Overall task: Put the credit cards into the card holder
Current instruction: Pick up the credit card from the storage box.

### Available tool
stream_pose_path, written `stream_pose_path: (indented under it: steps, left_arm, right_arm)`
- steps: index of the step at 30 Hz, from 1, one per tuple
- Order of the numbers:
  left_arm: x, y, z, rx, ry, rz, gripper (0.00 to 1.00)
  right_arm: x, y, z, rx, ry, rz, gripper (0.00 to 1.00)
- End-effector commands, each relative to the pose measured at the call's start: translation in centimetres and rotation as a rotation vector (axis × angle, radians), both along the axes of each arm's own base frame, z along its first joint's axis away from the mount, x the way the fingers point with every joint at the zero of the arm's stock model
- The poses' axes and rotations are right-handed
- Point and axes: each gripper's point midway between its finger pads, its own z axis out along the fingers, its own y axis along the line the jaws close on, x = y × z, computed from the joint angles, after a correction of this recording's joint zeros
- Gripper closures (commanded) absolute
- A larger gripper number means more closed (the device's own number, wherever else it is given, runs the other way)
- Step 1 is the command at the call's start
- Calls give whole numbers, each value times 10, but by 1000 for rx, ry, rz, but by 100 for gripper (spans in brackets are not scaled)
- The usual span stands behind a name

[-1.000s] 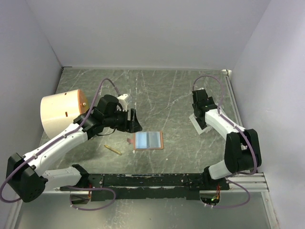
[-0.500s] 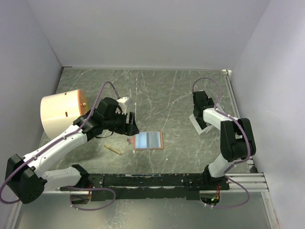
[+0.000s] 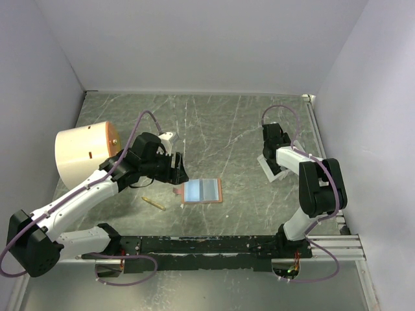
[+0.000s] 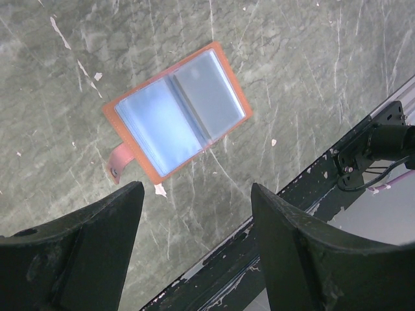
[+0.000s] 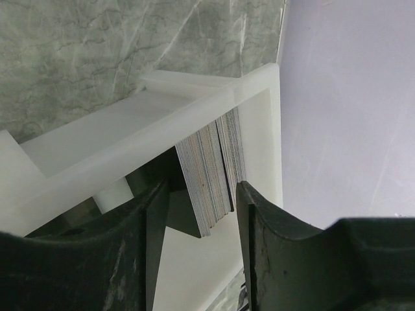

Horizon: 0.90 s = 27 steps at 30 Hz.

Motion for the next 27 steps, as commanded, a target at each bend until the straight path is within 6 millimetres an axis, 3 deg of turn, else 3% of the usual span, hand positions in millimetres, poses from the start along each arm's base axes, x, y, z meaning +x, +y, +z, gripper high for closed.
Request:
stream_pose_path:
  steps: [1,17,27]
  left_arm:
    - [4,4,7,-2,-34,15,22]
    - [6,6,10,-18,-39,19,22]
    - [6,6,11,-27,-37,16,22]
  right_arm:
    - [3,-8,4,-26,-28,-26,56]
    - [1,-5,-1,7,-13,-16,74]
    - [2,-3,3,32,-18,-10,93]
